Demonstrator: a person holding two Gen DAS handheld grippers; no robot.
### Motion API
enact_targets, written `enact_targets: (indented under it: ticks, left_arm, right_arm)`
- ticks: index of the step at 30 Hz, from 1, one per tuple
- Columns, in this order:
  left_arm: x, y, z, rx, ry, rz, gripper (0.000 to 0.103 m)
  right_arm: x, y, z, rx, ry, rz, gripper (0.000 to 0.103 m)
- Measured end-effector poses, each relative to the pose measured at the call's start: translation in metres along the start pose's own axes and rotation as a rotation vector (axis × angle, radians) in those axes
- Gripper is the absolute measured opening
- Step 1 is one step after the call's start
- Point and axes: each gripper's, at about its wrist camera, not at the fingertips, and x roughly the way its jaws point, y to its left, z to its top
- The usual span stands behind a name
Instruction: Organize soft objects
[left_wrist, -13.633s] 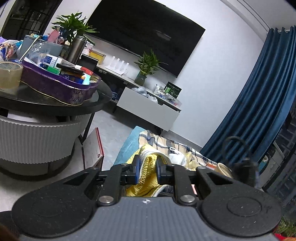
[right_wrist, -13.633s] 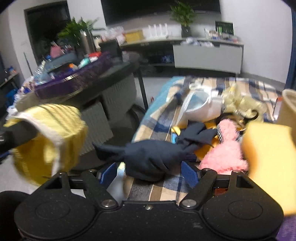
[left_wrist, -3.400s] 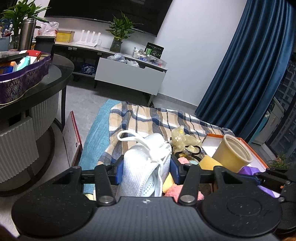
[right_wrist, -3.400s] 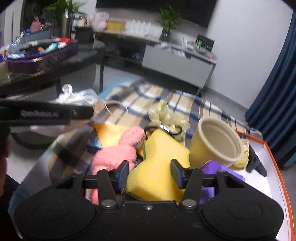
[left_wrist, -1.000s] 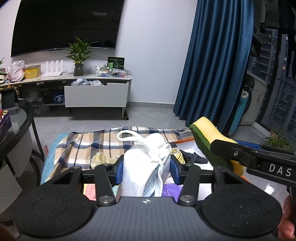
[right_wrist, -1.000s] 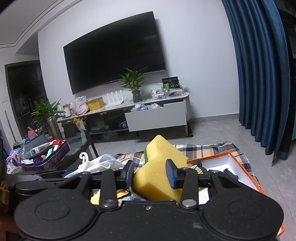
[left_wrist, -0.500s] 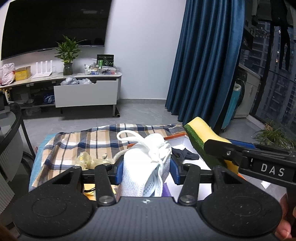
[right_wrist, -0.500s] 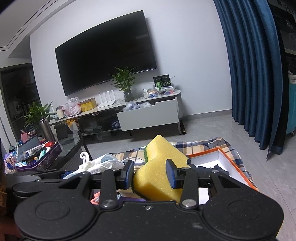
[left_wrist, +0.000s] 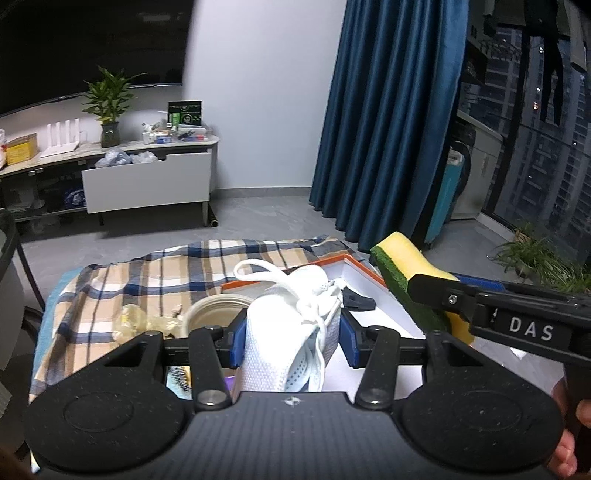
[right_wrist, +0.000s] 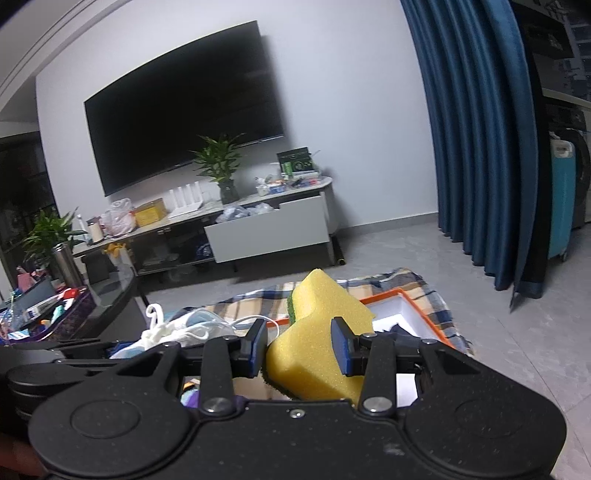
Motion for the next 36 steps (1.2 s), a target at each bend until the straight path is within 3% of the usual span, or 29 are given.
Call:
enact_targets:
  ticks: [15, 31, 35, 36]
  left_arm:
    - [0.032, -0.027, 0.003, 0.043, 0.060, -0.074, 0.050]
    - [0.069, -0.042, 0.005, 0.061, 0.160, -0.147, 0.051]
    - [0.077, -0.048, 0.000, 0.071, 0.200, -0.175, 0.054]
    - [0.079, -0.049, -0.001, 0.069, 0.209, -0.182, 0.056]
  right_arm:
    - [0.008, -0.047, -0.004, 0.054, 0.016, -0.094, 0.047]
    - [0.030, -0.069, -0.005, 0.078, 0.053, -0.151, 0.049]
    - [0.038, -0.074, -0.006, 0.078, 0.069, -0.154, 0.053]
    - [0.039, -0.075, -0.006, 0.077, 0.074, -0.154, 0.058]
